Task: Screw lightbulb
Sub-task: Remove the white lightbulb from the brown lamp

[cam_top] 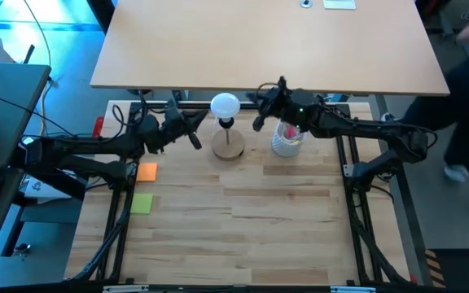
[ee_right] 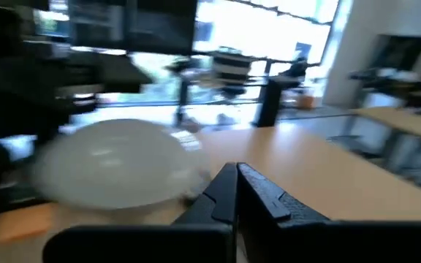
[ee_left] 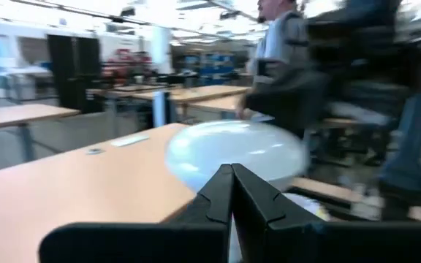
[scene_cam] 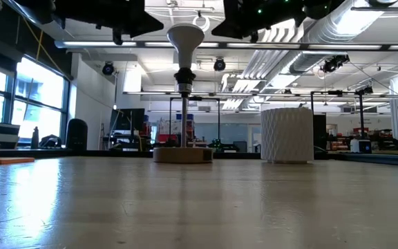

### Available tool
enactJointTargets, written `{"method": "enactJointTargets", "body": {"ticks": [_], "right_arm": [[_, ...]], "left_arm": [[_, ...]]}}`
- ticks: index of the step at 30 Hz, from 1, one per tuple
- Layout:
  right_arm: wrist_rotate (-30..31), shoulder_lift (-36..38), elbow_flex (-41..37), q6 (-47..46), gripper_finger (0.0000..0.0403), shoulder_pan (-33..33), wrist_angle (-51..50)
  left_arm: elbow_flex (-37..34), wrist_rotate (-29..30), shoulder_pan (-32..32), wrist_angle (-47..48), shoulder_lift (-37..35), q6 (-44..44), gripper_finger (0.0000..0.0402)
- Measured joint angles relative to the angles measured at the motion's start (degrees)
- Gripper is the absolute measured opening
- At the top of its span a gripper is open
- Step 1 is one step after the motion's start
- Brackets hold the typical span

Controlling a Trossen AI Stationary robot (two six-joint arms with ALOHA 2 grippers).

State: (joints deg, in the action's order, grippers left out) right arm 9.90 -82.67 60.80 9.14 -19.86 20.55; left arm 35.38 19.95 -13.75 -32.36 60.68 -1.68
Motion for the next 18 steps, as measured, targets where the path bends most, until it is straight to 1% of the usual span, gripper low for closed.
{"method": "enactJointTargets", "body": {"ticks": [1,3,5,9,12,15,18], "right_arm": [[-1.39,0.11,0.00,-0.54,0.0000,0.61,-0.88],[-2.10,-0.07,-0.01,-2.78,0.0000,1.87,-2.62],[-0.67,-0.37,-0.02,-4.51,0.0000,3.31,-2.82],[3.59,-1.58,0.00,-4.64,0.0000,5.18,-1.61],[4.00,-2.61,0.00,-4.64,0.0000,4.67,0.19],[0.94,-3.96,0.00,-5.57,0.0000,3.10,3.02],[-1.65,-5.43,0.00,-6.29,0.0000,1.60,6.29]], "left_arm": [[0.00,0.10,-0.74,-0.01,0.03,-0.48,0.0000],[0.01,-0.26,-2.23,-0.64,0.36,-0.98,0.0000],[0.02,-1.52,-3.50,-0.37,0.58,-0.79,0.0000],[0.02,-5.58,-4.68,-2.30,1.53,-0.40,0.0000],[0.02,-8.37,-4.64,-3.54,2.34,0.89,0.0000],[0.02,-11.13,-4.11,-3.62,2.48,3.06,0.0000],[0.02,-11.99,-2.67,-3.66,2.42,4.73,0.0000]]}}
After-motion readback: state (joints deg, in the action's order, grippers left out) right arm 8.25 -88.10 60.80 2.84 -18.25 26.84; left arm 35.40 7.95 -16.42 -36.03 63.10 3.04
